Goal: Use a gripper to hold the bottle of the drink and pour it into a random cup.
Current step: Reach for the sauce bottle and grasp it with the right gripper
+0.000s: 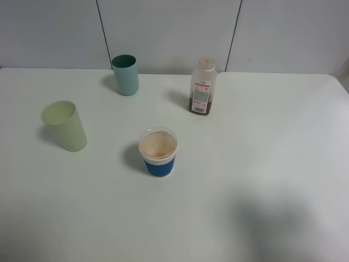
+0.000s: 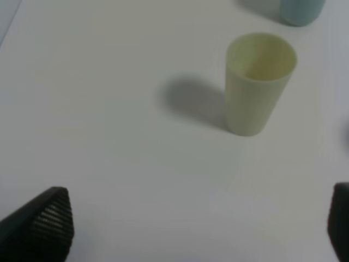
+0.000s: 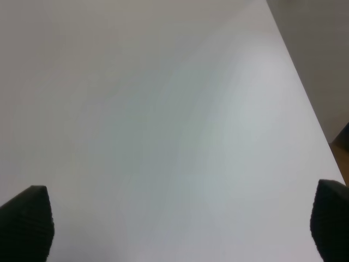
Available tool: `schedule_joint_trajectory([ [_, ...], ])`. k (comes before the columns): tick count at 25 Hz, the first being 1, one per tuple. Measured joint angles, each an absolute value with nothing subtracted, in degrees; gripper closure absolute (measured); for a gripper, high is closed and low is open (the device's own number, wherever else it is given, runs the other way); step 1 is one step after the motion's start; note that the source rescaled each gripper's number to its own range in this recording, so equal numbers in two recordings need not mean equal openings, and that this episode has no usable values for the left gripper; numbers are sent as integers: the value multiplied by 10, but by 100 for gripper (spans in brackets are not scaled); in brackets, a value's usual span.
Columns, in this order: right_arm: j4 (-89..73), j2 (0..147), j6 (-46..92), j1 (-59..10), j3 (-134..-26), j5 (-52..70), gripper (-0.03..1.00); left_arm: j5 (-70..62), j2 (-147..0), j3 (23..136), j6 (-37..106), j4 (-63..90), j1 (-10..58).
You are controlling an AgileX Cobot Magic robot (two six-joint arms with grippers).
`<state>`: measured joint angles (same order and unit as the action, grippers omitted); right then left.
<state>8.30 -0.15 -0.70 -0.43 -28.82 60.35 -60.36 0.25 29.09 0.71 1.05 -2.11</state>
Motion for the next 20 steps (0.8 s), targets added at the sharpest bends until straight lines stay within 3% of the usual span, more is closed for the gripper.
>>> schedule_joint_trajectory([
  [20, 83, -1, -7, -4, -288, 603, 6, -604, 3, 291, 7, 10, -21],
])
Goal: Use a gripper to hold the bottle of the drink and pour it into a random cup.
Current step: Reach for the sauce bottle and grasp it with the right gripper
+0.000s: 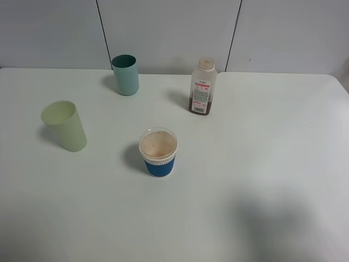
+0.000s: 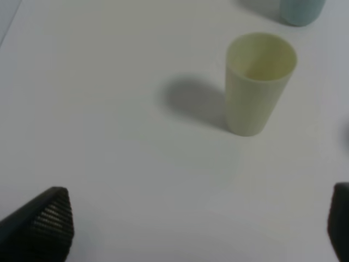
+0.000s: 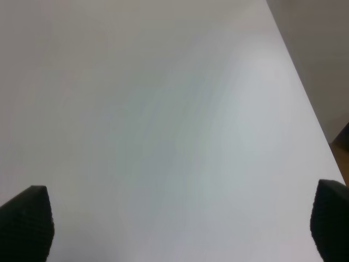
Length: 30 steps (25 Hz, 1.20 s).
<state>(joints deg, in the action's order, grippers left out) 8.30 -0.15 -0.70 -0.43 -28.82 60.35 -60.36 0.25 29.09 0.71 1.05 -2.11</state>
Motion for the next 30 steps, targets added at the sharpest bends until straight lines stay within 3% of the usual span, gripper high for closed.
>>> schedule_joint_trajectory([
  [30, 83, 12, -7, -4, -288, 603, 6, -604, 3, 291, 8, 11, -21],
])
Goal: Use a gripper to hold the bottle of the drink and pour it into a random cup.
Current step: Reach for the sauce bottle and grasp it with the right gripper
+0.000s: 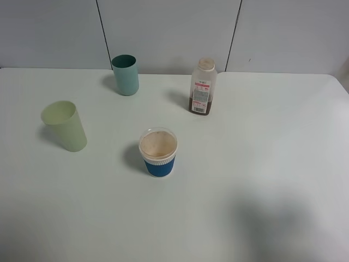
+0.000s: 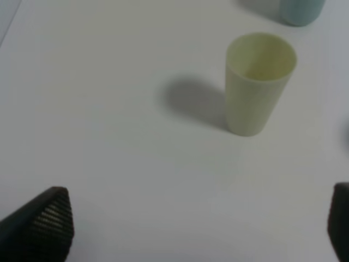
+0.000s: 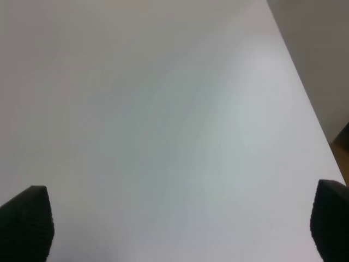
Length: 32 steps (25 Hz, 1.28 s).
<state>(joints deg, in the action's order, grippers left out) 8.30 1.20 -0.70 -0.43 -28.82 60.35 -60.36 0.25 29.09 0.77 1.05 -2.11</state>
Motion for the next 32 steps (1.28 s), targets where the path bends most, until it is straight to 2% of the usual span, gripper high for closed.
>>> schedule_joint_trajectory([
  [7, 73, 123, -7, -4, -298, 597, 6, -604, 3, 291, 8, 11, -21],
  [21, 61, 341, 10, -4, -383, 437, 6, -604, 3, 291, 7, 11, -21],
  [32, 14, 478, 11, -4, -392, 324, 6, -604, 3, 291, 7, 11, -21],
])
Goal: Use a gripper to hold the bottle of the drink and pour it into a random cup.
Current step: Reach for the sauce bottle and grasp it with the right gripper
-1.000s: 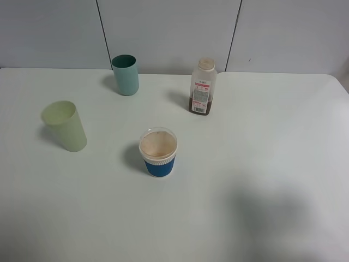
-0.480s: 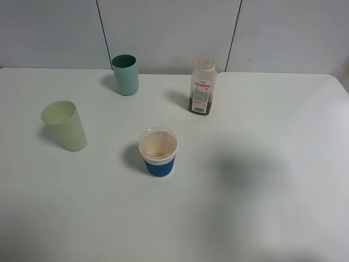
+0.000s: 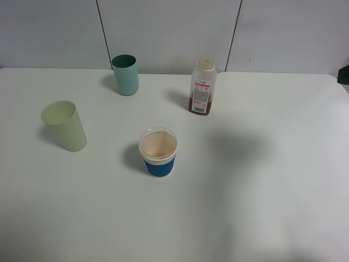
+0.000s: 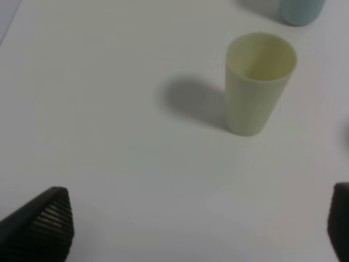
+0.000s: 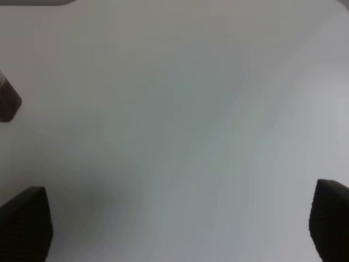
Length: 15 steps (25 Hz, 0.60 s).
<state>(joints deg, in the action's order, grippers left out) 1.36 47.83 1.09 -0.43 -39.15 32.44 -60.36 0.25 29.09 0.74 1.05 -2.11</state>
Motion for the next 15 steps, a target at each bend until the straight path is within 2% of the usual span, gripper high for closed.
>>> schedule_joint_trajectory([
  [15, 0, 642, 33, -4, -392, 237, 6, -604, 3, 291, 7, 11, -21],
])
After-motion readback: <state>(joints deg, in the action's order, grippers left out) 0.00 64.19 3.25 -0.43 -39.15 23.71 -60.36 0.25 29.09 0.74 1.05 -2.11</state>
